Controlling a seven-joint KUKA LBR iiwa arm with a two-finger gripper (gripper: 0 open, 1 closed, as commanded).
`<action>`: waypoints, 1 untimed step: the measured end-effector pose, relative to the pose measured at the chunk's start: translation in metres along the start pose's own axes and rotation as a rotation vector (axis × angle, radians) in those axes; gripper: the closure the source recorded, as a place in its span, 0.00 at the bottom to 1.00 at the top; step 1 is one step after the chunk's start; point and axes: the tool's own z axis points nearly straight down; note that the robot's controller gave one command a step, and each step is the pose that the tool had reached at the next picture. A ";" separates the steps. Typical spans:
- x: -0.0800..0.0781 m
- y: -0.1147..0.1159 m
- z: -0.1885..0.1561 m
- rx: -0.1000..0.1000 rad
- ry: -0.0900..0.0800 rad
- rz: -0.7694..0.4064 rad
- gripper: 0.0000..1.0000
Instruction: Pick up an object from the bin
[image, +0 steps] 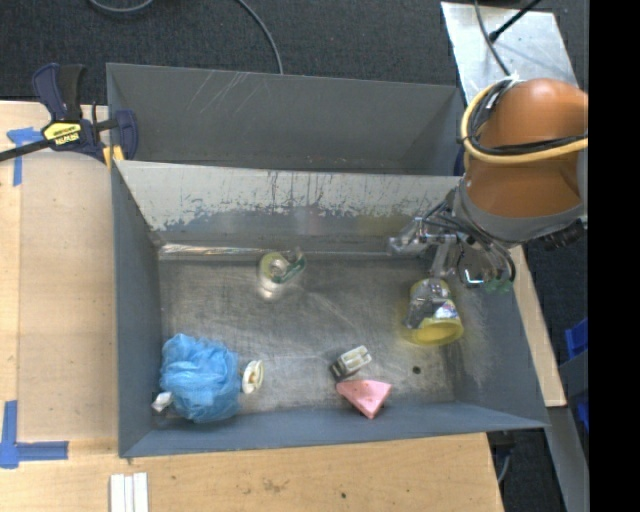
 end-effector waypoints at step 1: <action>-0.001 0.000 -0.005 0.001 -0.009 -0.001 0.00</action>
Offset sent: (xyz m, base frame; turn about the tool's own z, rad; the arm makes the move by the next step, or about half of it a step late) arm -0.0336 -0.0183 -0.0702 -0.3944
